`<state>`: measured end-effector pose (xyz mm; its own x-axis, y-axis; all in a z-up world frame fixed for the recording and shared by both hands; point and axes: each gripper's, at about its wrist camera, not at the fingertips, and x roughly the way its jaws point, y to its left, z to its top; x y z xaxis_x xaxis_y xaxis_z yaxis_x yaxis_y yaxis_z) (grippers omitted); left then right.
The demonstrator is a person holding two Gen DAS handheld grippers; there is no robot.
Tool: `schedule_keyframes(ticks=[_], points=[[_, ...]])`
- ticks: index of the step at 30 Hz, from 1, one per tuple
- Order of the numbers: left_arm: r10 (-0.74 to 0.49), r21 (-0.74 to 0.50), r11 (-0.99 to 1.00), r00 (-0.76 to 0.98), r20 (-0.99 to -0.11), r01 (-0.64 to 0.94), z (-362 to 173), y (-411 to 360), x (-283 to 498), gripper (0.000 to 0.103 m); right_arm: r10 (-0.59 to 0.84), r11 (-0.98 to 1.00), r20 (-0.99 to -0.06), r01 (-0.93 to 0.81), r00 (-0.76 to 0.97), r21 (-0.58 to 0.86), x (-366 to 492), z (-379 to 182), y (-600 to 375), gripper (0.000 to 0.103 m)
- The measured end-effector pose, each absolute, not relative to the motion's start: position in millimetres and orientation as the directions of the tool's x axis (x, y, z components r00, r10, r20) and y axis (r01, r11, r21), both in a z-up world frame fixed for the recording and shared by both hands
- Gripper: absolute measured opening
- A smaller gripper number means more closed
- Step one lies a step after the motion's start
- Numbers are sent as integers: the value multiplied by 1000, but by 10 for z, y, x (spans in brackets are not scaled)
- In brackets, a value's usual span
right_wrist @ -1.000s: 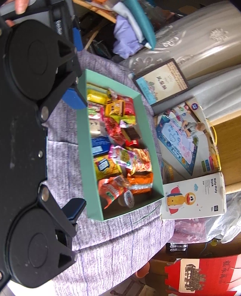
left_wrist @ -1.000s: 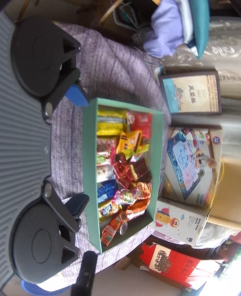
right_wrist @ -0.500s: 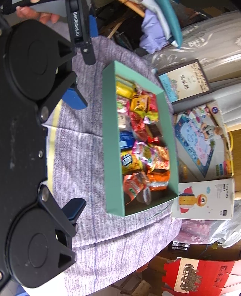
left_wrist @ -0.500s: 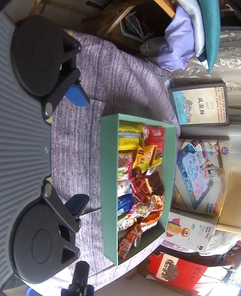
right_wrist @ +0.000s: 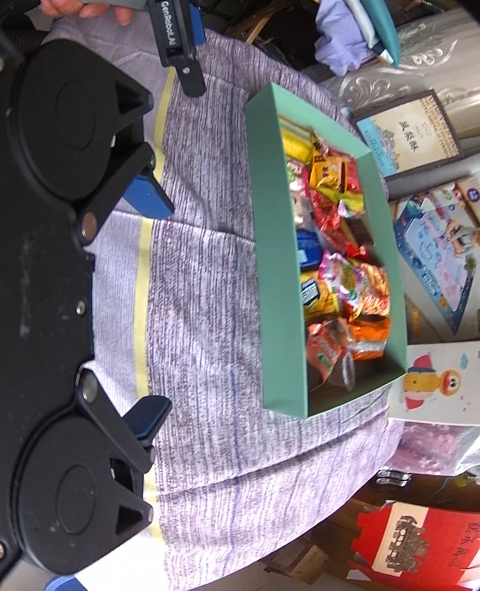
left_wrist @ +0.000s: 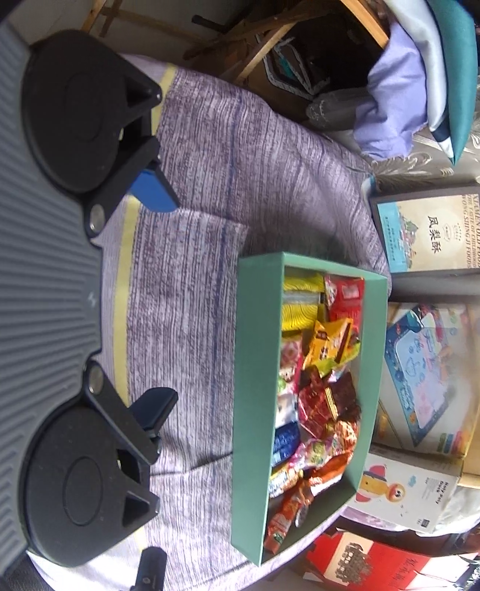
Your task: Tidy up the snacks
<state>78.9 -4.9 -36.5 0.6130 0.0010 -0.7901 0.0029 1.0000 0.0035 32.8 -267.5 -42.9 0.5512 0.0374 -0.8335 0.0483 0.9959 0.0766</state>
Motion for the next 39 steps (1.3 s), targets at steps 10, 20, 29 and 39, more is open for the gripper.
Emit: schedule_keyframes(ticks=[10, 20, 29, 39], points=[[35, 41, 999, 613, -790, -4, -384, -38, 946, 103, 14, 998, -843, 50, 538, 49, 437, -445, -2705, 103], [31, 39, 999, 626, -779, -1, -290, -63, 1032, 103, -10, 999, -836, 49, 549, 20, 520, -364, -2718, 103], [36, 32, 999, 615, -788, -17, -250, -3, 1036, 103, -13, 999, -828, 40, 560, 11, 537, -291, -2695, 103], [43, 38, 999, 627, -778, -21, -179, 18, 1034, 103, -13, 999, -826, 38, 564, 11, 548, -253, -2662, 103]])
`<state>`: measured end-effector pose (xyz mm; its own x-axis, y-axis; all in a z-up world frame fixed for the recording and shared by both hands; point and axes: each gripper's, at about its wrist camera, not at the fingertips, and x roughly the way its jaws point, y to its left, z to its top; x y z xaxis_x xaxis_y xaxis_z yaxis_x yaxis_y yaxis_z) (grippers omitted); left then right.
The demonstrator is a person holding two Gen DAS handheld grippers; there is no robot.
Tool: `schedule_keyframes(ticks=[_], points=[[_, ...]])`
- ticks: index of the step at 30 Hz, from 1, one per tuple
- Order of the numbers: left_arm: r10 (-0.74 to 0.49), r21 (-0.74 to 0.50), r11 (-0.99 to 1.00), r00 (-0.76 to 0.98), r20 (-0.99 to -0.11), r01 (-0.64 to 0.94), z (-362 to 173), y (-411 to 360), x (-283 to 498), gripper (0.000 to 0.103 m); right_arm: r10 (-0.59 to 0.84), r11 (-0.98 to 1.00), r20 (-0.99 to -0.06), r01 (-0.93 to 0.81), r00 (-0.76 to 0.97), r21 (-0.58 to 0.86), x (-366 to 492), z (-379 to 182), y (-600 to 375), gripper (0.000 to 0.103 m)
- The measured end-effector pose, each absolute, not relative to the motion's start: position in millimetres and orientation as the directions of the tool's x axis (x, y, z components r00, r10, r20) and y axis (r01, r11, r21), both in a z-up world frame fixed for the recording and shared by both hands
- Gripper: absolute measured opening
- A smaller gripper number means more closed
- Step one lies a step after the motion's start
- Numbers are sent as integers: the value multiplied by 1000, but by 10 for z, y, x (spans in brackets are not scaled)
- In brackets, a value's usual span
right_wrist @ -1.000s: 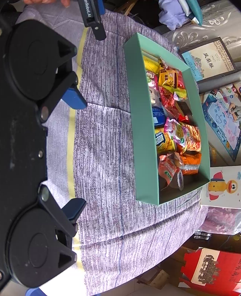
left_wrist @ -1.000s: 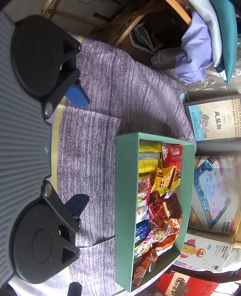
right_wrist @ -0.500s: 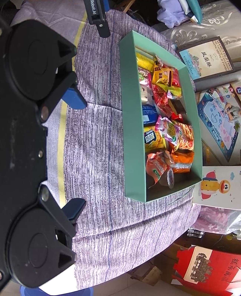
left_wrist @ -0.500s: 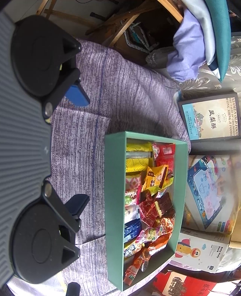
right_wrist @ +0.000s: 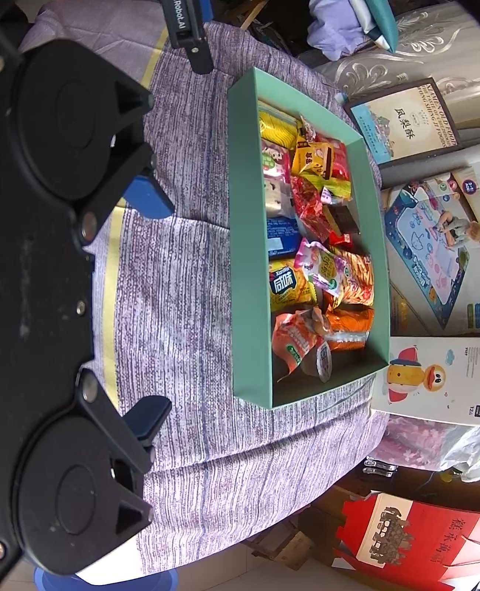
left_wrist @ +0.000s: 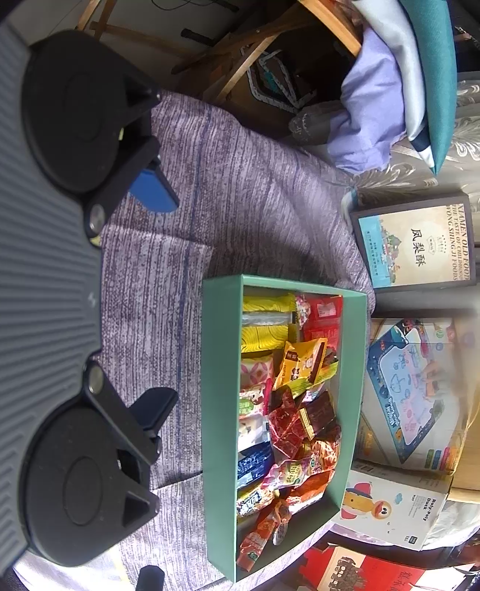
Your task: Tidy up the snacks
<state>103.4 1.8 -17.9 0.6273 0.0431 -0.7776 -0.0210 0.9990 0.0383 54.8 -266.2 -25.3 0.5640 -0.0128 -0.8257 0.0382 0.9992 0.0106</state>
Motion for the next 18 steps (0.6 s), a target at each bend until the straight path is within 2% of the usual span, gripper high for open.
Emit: schedule_keyframes(ticks=[18], points=[[40, 45, 999, 635, -772, -9, -124, -14, 1027, 103, -12, 999, -827, 43, 563, 15, 558, -244, -2699, 103]])
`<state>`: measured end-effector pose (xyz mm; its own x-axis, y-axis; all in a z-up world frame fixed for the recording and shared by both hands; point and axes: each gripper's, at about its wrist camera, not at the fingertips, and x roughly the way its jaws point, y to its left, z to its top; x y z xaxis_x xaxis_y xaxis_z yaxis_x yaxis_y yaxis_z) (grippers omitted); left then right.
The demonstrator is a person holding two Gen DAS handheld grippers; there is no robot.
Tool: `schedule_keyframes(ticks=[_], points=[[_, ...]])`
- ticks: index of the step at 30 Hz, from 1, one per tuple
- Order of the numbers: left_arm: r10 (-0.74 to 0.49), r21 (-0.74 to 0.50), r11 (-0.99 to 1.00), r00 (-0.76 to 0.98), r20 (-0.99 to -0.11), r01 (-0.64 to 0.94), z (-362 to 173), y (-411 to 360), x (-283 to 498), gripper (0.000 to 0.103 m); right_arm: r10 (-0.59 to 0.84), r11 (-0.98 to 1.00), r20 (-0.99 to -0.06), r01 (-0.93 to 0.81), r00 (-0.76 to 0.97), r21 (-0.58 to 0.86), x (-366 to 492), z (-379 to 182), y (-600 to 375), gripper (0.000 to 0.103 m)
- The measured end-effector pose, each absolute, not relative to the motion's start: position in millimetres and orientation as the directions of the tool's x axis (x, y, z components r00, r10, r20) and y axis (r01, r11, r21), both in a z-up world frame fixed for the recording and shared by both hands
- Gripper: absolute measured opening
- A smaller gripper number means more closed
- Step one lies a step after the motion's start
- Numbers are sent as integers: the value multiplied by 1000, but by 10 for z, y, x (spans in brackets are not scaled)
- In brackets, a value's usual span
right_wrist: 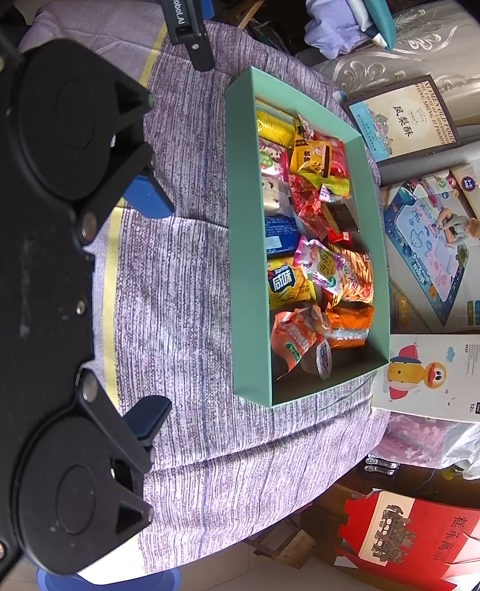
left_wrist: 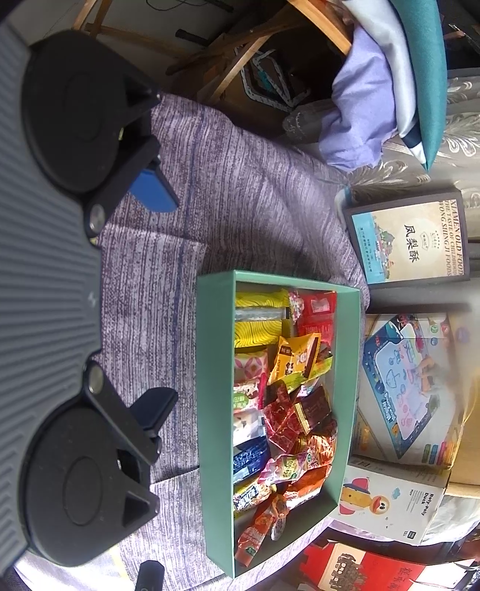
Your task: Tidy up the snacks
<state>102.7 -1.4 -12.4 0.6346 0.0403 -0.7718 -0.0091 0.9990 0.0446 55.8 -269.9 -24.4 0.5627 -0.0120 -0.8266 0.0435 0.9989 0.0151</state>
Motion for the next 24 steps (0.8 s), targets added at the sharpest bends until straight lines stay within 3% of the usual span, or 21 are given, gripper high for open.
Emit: schedule_keyframes(ticks=[24], points=[[40, 61, 998, 613, -789, 13, -171, -55, 1049, 103, -18, 998, -828, 64, 560, 22, 577, -257, -2717, 103]])
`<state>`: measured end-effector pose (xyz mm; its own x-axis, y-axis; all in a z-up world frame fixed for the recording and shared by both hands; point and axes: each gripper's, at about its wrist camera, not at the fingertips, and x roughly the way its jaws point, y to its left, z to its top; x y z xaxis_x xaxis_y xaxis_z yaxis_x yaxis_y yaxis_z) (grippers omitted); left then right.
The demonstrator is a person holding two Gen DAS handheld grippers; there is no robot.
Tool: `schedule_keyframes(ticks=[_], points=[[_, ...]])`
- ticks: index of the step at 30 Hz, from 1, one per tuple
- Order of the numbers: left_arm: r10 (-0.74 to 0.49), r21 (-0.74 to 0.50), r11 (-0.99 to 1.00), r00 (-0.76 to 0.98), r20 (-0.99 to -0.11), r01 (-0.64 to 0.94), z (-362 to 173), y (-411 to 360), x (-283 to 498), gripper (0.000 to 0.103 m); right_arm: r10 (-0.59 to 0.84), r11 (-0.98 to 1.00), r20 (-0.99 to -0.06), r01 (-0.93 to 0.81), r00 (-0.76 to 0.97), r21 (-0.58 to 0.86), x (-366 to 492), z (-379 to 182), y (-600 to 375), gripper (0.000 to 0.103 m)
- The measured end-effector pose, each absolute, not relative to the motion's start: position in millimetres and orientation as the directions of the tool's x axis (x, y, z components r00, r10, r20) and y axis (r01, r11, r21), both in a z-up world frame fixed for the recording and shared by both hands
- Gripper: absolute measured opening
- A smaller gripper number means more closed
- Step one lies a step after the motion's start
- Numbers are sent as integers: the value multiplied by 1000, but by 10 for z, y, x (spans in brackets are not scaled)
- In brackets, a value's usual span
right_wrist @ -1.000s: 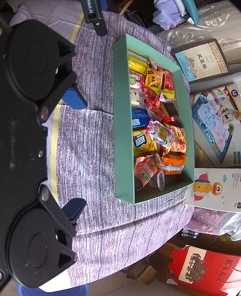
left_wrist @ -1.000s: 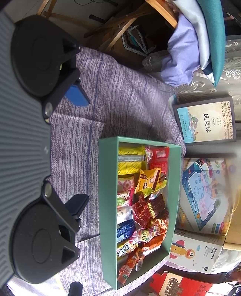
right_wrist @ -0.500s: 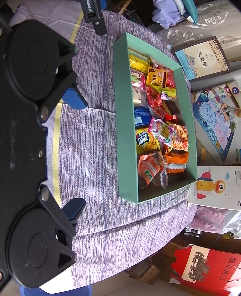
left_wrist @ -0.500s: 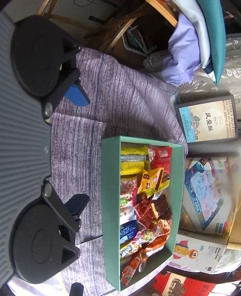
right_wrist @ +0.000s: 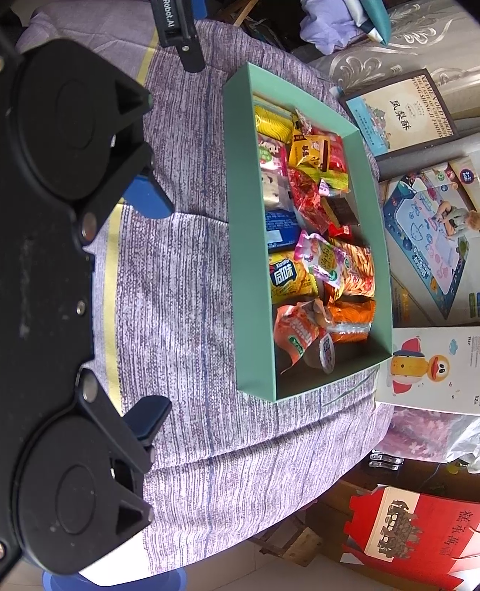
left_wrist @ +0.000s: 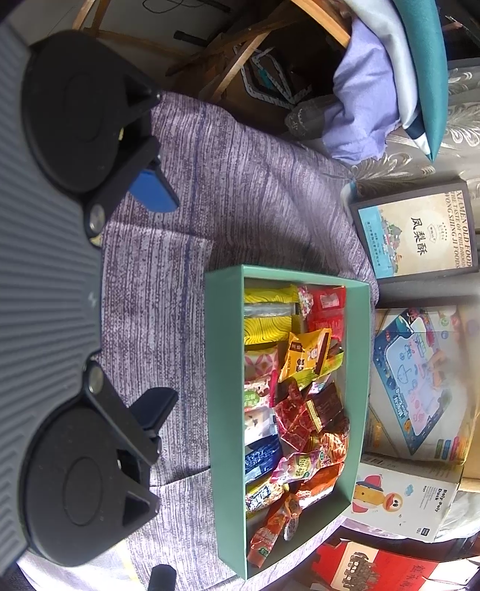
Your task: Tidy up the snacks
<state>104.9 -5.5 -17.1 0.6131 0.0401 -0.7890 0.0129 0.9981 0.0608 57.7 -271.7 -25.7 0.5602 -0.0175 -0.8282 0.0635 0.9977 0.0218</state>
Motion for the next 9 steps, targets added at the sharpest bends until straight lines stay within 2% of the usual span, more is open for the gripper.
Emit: schedule_keyframes(ticks=[9], points=[[33, 68, 997, 610, -792, 34, -140, -48, 1074, 103, -23, 998, -821, 66, 570, 17, 594, -213, -2671, 103]])
